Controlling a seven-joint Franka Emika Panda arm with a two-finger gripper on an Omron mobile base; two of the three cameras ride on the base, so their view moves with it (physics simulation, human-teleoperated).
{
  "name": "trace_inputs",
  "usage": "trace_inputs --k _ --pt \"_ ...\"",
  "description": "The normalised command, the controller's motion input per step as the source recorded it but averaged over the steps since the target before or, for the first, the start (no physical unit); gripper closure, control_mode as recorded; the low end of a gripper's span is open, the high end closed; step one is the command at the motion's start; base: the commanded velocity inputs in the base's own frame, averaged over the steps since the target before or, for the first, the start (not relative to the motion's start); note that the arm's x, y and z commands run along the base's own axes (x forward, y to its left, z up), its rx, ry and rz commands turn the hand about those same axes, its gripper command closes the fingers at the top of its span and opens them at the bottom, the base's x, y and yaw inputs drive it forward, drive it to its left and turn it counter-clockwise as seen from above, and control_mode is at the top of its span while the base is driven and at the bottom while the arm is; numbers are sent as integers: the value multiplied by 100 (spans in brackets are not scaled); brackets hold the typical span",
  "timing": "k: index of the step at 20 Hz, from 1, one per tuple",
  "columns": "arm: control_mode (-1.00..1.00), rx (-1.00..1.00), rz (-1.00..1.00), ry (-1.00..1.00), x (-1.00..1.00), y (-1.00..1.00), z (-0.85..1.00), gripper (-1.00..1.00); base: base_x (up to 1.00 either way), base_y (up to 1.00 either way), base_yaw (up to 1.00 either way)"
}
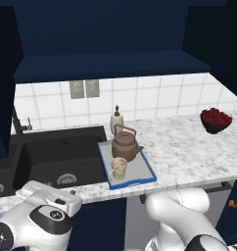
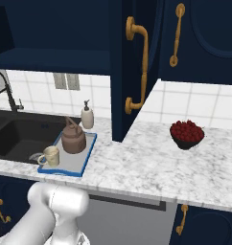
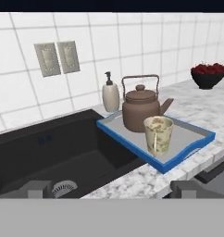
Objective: Pick the kettle from the counter and place it on the tray. Then pick the mug from the cabinet and place it on the tray. Then close the cabinet doors.
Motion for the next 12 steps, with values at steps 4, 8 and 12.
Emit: trace_inputs --k 4,8,12 --pt "-100 -1 -14 0 -27 29 28 -100 0 0 0" --pt "-100 -2 -9 0 -18 27 31 -100 0 0 0" --pt "-100 -2 -1 2 0 12 2 100 0 0 0"
